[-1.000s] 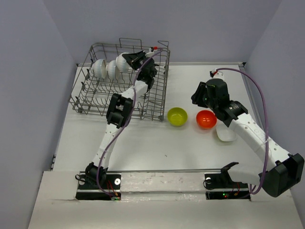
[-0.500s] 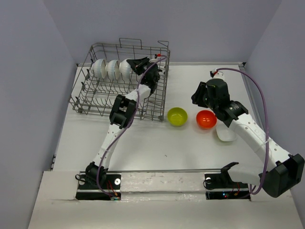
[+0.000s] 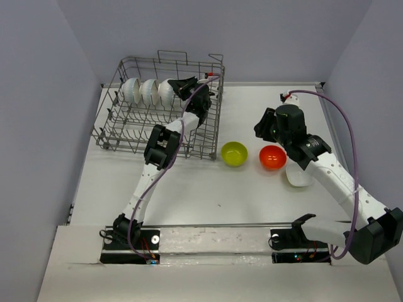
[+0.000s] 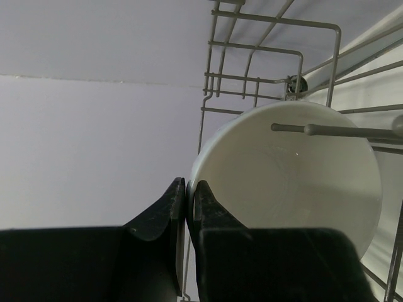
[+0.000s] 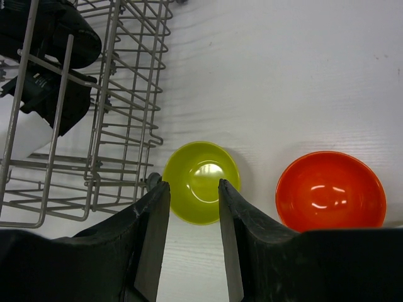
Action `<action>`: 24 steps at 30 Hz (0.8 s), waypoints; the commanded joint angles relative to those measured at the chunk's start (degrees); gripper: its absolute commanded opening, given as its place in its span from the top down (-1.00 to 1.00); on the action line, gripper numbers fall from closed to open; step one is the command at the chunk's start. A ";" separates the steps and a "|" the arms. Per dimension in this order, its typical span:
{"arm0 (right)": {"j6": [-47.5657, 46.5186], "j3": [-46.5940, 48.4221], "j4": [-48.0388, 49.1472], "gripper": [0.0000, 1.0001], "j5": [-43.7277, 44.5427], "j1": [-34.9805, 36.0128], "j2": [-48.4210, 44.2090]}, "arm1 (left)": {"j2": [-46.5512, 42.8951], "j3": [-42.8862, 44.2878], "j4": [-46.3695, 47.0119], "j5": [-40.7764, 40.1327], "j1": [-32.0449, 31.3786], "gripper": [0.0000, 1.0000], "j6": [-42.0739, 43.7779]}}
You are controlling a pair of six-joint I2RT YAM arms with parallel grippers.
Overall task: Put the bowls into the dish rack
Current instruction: Insert the bowl into the dish rack.
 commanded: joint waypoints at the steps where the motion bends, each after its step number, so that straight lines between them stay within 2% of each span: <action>1: 0.13 -0.12 0.43 0.14 0.50 0.35 -1.86 | -3.47 -3.62 1.22 -0.42 -1.81 1.00 -1.74; 7: 0.21 0.15 -0.28 0.14 1.20 0.35 -2.65 | -3.74 -4.24 0.43 -0.86 -2.69 0.94 -3.41; 13: 0.13 0.24 -0.72 0.14 1.47 0.35 -2.74 | -4.09 -4.59 0.17 -1.39 -2.95 0.57 -4.03; 16: 0.13 0.06 -0.81 0.14 1.56 0.35 -2.65 | -4.62 -4.68 -0.18 -1.47 -3.04 0.29 -4.12; 17: 0.21 0.06 -0.81 0.14 1.73 0.35 -2.65 | -4.88 -4.68 -0.19 -1.47 -3.04 0.08 -4.21; 19: 0.21 -0.12 -0.89 0.14 1.90 0.35 -2.65 | -5.14 -4.68 -0.36 -1.47 -3.13 -0.19 -4.38; 20: 0.21 -0.12 -0.81 0.14 1.99 0.35 -2.65 | -5.41 -4.59 -0.36 -1.56 -3.21 -0.45 -4.47; 23: 0.30 -0.29 -0.98 0.14 2.17 0.35 -2.82 | -5.85 -4.33 -0.45 -1.82 -3.39 -0.74 -4.65; 24: 0.30 -0.20 -1.07 0.14 2.34 0.35 -2.91 | -5.94 -4.33 -0.45 -1.83 -3.39 -0.76 -4.73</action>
